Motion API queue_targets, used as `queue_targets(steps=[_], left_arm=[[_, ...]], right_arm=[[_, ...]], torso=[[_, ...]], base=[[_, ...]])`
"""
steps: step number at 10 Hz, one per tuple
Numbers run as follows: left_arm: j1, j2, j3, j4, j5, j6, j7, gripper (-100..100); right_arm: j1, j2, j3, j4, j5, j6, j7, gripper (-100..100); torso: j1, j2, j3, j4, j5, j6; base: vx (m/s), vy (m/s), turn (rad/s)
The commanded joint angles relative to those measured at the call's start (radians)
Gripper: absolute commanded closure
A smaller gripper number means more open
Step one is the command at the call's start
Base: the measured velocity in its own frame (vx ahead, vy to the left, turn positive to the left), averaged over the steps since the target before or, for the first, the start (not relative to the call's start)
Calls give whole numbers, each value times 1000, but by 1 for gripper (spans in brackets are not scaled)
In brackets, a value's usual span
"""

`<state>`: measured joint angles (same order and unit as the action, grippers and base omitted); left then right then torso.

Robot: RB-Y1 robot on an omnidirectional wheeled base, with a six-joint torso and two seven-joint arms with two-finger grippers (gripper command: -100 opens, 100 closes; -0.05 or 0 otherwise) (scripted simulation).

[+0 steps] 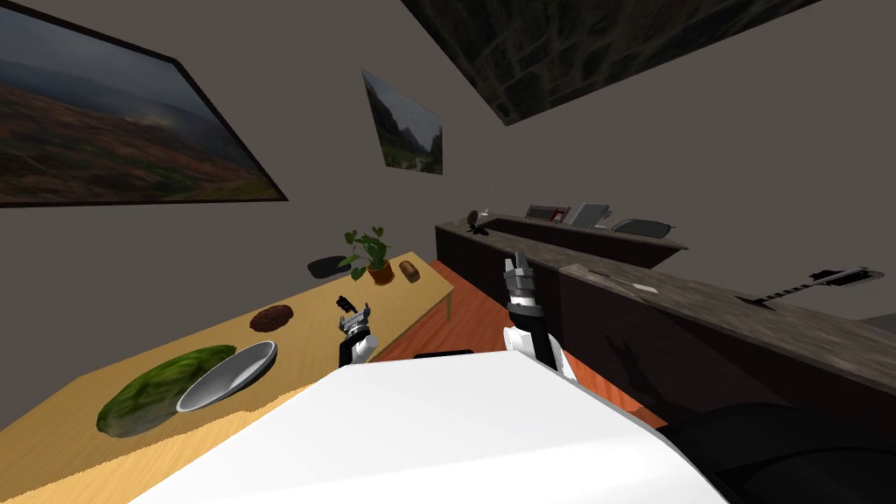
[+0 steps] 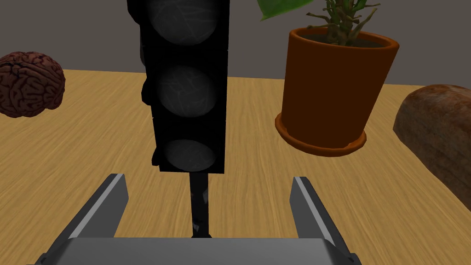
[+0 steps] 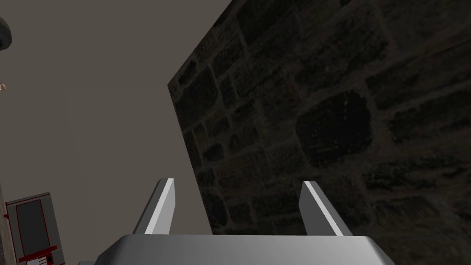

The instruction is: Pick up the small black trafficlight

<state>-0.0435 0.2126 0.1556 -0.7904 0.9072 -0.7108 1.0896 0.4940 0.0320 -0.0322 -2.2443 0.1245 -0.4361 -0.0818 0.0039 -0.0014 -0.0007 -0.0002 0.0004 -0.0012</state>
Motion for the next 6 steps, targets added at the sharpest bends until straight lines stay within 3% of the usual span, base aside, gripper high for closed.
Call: queue_targets(steps=[1, 2, 3, 5, 6], left_arm=[[20, -39, -50, -28, 27, -45, -50, -100], [20, -39, -53, -28, 27, -45, -56, -100], [40, -66, -87, -61, 47, -69, -96, -100], [40, -66, -87, -61, 47, -69, -96, -100], [60, -94, -121, -90, 67, -92, -133, -100]], right_arm=[[0, 0, 0, 0, 0, 0, 0, 0], [0, 0, 0, 0, 0, 0, 0, 0], [0, 0, 0, 0, 0, 0, 0, 0], [0, 0, 0, 0, 0, 0, 0, 0], [0, 0, 0, 0, 0, 0, 0, 0]], torso=[[0, 0, 0, 0, 0, 0], [5, -1, 0, 0, 1, 0], [5, 0, 0, 0, 1, 0], [3, 0, 0, 0, 1, 0], [-1, 0, 0, 0, 0, 0]], base=[[41, 157, 52], [29, 136, 1], [26, 133, 29], [22, 62, 2], [43, 79, 41]])
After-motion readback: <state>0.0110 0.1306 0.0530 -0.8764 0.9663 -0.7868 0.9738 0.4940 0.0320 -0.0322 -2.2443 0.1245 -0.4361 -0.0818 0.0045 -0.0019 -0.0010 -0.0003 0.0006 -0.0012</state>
